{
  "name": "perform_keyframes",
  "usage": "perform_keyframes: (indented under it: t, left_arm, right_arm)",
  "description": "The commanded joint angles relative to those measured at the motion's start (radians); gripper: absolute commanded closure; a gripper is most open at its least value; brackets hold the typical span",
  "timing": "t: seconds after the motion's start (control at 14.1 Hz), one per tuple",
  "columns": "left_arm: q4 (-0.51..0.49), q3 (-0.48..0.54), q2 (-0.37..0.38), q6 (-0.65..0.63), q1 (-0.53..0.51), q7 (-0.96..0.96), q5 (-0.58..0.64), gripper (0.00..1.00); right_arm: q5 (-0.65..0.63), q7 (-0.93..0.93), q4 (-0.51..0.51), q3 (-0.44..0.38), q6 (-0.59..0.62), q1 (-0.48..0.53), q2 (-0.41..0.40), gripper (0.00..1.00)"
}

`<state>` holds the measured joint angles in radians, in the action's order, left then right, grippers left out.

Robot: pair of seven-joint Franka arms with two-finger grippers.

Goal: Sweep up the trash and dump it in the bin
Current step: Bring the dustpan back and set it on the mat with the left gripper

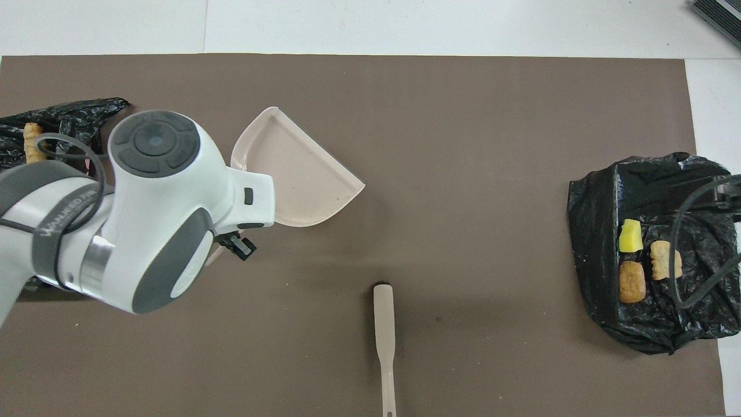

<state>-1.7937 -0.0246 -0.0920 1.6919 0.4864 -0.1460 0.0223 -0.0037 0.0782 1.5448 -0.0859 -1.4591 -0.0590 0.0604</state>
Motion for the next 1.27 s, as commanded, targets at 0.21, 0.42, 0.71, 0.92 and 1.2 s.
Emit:
perform_keyframes:
  t: [0.21, 0.42, 0.71, 0.92, 1.2]
  left_arm:
    - [0.048, 0.022, -0.107, 0.103, 0.193, 0.403, -0.162, 1.0]
    - [0.099, 0.022, -0.182, 0.19, 0.213, 0.502, -0.234, 1.0]
    - [0.1, 0.022, -0.251, 0.296, 0.233, 0.556, -0.288, 1.0]
    - [0.099, 0.022, -0.287, 0.364, 0.265, 0.592, -0.279, 0.4]
    - [0.096, 0.035, -0.23, 0.324, 0.232, 0.582, -0.229, 0.0]
  right_arm:
    - [0.024, -0.06, -0.018, -0.005, 0.017, 0.018, -0.007, 0.0]
    - [0.024, -0.058, -0.008, -0.006, 0.008, 0.015, -0.001, 0.0]
    - [0.018, -0.063, 0.084, -0.008, -0.062, 0.016, 0.053, 0.0]
    - [0.016, -0.063, 0.092, -0.006, -0.066, 0.015, 0.059, 0.0]
    - [0.016, -0.063, 0.093, -0.006, -0.066, 0.015, 0.059, 0.0]
